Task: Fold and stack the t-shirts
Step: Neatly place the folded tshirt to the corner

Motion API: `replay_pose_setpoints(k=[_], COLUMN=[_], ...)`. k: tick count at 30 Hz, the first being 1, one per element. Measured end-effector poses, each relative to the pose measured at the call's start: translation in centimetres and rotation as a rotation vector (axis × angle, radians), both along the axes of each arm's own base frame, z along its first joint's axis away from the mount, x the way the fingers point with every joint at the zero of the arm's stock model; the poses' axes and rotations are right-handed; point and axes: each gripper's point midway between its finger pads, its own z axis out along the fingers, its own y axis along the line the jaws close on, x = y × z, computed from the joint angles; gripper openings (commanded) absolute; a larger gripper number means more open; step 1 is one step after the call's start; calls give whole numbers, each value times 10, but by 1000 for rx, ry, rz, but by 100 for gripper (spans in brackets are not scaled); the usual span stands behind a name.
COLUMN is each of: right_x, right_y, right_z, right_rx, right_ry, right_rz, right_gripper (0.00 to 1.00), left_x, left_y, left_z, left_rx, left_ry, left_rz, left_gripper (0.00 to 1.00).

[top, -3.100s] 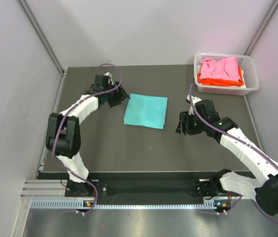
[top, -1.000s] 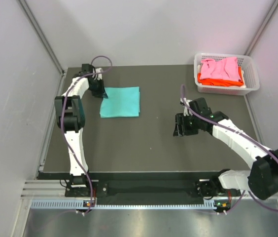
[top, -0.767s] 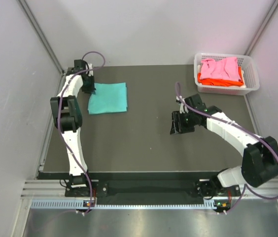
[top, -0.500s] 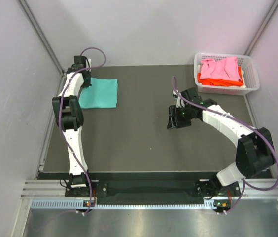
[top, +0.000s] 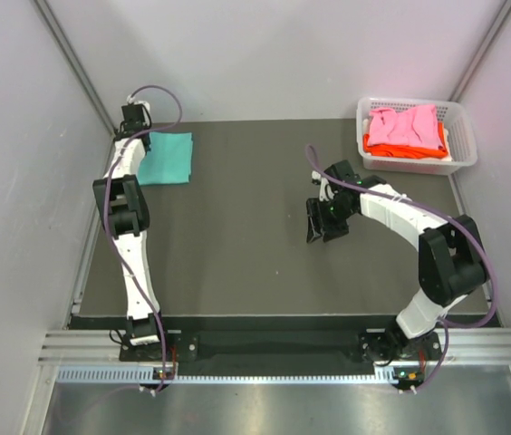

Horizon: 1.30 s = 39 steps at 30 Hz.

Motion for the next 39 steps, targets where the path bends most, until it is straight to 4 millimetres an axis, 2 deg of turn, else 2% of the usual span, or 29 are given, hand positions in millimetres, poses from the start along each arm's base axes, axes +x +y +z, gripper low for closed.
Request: replay_pose_setpoints(k=[7,11,16,28,29,30,32,33,34,36,39], right_x=[-2,-3,-7,-5,-5,-5,-5,-5,-6,-6,-7], right_y=[-1,-1,-3,-2,-2,-2,-2,-2,-2,-1,1], right_z=[-4,-9,-17,-16,-16,-17,-18,-18,-18,-18,-17], right_rx=[-8,-17,-32,-35,-36,-36,-35,-35,-34,-30,-19], right_ry=[16,34,67,75,76,78,81,83,84,86,93], right_rz=[-1,0,0,0,0,0,1,1,1,1,-4], right_gripper=[54,54,54,54,54,54,54,54,54,54,54], left_x=[30,42,42,41,41,42,43,44,43,42,40], left_y=[10,12,19,39,40,41,43,45,46,49,51], left_z=[15,16,11,23,23,25,26,27,27,29,31], left_rx=[41,49,72,135,139,144,156,161,169,179,185], left_ry=[-132,-182,-188,-235,-239,-248,-258,-266,-265,-268,-274], left_rz=[-2,-3,31,108,111,113,120,129,133,151,176], left_gripper=[0,0,0,0,4,29,57,67,82,92,95])
